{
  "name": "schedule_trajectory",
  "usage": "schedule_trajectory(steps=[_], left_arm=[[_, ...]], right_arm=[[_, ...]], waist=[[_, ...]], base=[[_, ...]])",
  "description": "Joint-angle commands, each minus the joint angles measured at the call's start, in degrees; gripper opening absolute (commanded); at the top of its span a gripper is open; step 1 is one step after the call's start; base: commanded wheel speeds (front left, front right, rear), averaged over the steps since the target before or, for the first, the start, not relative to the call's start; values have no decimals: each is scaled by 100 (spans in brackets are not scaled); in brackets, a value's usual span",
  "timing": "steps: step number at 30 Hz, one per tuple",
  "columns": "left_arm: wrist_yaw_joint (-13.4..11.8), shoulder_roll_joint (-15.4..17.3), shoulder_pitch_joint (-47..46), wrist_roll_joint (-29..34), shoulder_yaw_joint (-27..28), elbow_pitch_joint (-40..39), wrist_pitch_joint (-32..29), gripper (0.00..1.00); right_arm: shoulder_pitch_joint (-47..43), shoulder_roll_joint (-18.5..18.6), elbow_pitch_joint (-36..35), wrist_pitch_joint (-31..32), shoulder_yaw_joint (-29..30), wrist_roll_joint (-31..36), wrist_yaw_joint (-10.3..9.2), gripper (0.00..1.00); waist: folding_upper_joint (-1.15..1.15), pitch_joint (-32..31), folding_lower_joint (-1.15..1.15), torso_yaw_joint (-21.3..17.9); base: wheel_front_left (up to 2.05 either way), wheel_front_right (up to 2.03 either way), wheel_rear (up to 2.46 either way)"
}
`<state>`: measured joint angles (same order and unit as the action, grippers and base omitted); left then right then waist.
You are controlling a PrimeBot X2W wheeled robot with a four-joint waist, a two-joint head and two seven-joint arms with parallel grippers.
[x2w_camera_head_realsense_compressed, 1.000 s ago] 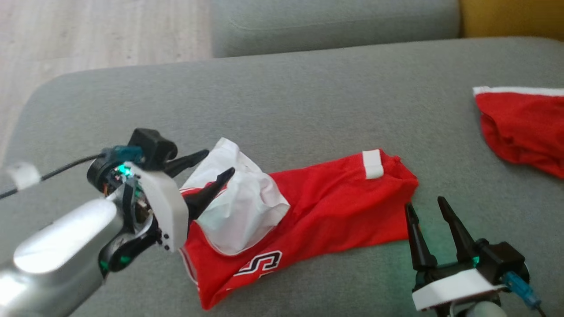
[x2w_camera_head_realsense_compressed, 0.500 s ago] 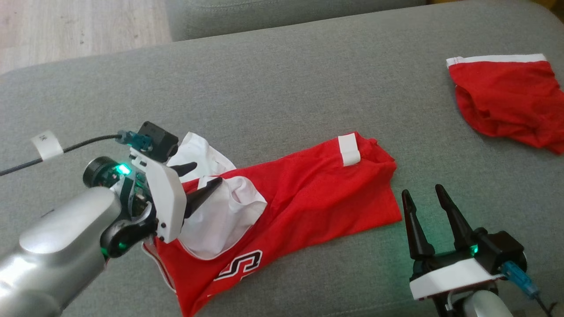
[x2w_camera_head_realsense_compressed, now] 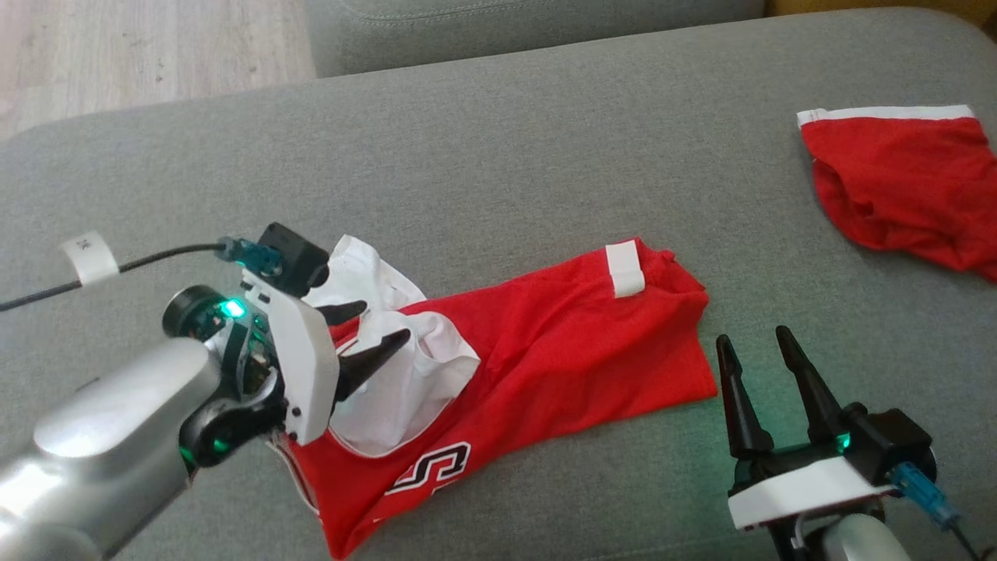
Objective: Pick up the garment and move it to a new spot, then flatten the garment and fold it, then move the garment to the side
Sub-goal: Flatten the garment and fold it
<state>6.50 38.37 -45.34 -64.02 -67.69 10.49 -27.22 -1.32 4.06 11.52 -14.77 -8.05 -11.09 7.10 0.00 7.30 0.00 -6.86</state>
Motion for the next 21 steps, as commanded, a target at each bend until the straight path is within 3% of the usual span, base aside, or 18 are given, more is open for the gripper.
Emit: schedule_trajectory(steps=[1, 16, 17, 18, 20, 21], left_arm=[[-38, 227, -189, 46, 240, -139, 31, 100], [-157, 173, -22, 131, 164, -141, 208, 100], [-138, 154, -17, 91, 185, -157, 245, 96], [-119, 136, -6, 31, 207, -177, 266, 62], [-76, 128, -17, -4, 219, -242, 307, 24], [-60, 125, -27, 16, 230, -278, 371, 0]], right_arm=[[144, -10, -178, -23, -101, 1, 39, 100], [136, -14, -165, -23, -165, 1, 39, 100], [135, -15, -162, -23, -164, -1, 39, 100], [132, -17, -160, -23, -160, -3, 39, 100], [127, -24, -160, -23, -147, -5, 39, 100], [125, -28, -161, -23, -141, -6, 39, 100]], waist=[[0, -1, 0, 14], [0, 14, 0, 15], [0, 10, 0, 16], [0, 6, 0, 18], [0, -3, 0, 22], [0, -9, 0, 23]], base=[[0, 0, 0], [0, 0, 0], [0, 0, 0], [0, 0, 0], [0, 0, 0], [0, 0, 0]])
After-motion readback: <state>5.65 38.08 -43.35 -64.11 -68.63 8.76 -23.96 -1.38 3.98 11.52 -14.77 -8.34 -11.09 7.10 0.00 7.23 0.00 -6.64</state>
